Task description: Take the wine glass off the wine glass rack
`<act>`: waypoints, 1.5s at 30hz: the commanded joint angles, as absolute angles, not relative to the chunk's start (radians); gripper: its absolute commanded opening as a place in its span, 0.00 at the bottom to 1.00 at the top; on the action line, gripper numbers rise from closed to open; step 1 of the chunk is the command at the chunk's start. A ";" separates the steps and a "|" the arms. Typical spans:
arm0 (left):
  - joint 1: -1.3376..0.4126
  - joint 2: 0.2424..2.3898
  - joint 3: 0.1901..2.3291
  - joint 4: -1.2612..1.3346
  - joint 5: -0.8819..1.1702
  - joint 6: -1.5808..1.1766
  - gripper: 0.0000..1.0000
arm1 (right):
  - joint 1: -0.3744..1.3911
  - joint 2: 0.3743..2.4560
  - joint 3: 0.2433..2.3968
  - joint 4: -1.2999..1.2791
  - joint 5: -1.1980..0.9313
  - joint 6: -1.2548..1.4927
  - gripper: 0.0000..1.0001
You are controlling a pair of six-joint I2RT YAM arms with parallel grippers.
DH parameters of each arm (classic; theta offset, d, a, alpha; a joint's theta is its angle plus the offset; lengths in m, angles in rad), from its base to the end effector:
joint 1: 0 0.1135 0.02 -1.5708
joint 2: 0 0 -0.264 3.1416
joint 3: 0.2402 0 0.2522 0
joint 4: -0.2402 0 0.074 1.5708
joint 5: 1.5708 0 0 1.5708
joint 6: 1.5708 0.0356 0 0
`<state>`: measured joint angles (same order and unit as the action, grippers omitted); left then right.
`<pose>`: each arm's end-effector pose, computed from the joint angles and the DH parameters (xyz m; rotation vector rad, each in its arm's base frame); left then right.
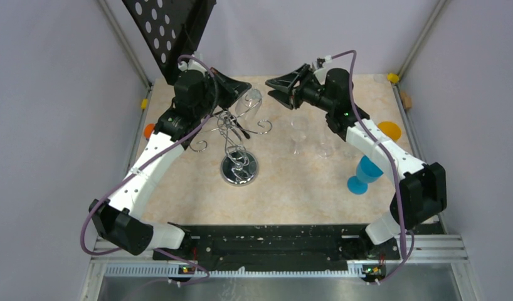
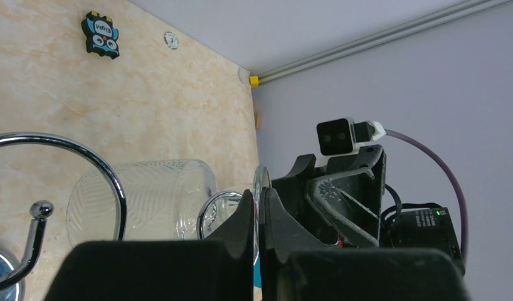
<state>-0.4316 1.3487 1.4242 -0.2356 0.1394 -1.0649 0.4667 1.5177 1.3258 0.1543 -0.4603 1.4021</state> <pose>0.2790 -0.1339 0.4319 -0.4813 1.8294 -1.1905 0.3177 0.1778 0.3853 0.4716 1.8799 1.7276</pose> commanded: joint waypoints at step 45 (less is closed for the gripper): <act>-0.476 1.325 1.498 -0.578 -0.087 -0.859 0.55 | 0.543 1.509 1.494 0.071 -0.466 1.287 0.00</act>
<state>-0.4732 1.3300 1.4929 -0.4023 -0.0299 -0.9817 0.5209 1.5795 1.4284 0.0536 -0.4877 1.3334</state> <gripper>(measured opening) 0.547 0.033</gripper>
